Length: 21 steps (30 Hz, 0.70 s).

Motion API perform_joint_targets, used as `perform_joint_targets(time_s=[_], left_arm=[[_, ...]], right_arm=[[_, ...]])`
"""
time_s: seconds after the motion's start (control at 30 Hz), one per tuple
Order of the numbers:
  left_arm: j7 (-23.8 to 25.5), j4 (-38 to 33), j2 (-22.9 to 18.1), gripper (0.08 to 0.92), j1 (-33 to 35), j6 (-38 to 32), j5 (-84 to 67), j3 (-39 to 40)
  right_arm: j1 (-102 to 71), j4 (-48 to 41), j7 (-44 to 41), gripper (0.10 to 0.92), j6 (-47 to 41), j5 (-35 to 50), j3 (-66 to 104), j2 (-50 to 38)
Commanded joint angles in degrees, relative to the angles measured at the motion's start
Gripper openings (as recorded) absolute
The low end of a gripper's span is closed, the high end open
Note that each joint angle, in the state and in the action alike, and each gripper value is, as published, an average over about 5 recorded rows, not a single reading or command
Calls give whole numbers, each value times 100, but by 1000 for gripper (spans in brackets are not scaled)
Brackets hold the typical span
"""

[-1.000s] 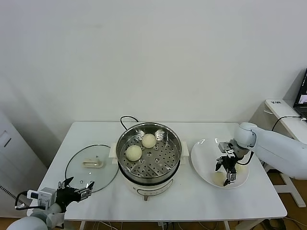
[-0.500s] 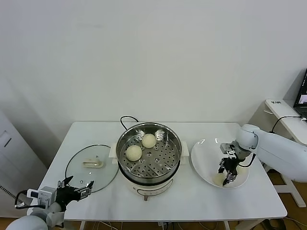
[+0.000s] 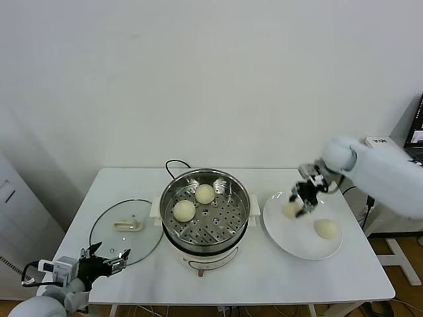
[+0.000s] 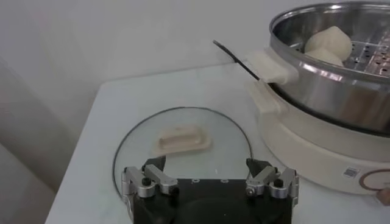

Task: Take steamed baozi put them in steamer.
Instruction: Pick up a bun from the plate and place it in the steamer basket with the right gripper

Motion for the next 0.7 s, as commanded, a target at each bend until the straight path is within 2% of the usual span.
perform_joint_targets(time_s=[0.03, 0.33, 0.7], left_arm=[[12, 38, 41, 823, -49, -20, -32, 41], [12, 77, 44, 823, -133, -13, -31, 102], [23, 133, 36, 823, -110, -36, -30, 96]], right_arm=[[1132, 299, 154, 484, 1559, -16, 186, 772], [1040, 1034, 595, 484, 2731, -97, 49, 1502], [620, 1663, 787, 484, 3999, -1011, -212, 1954]])
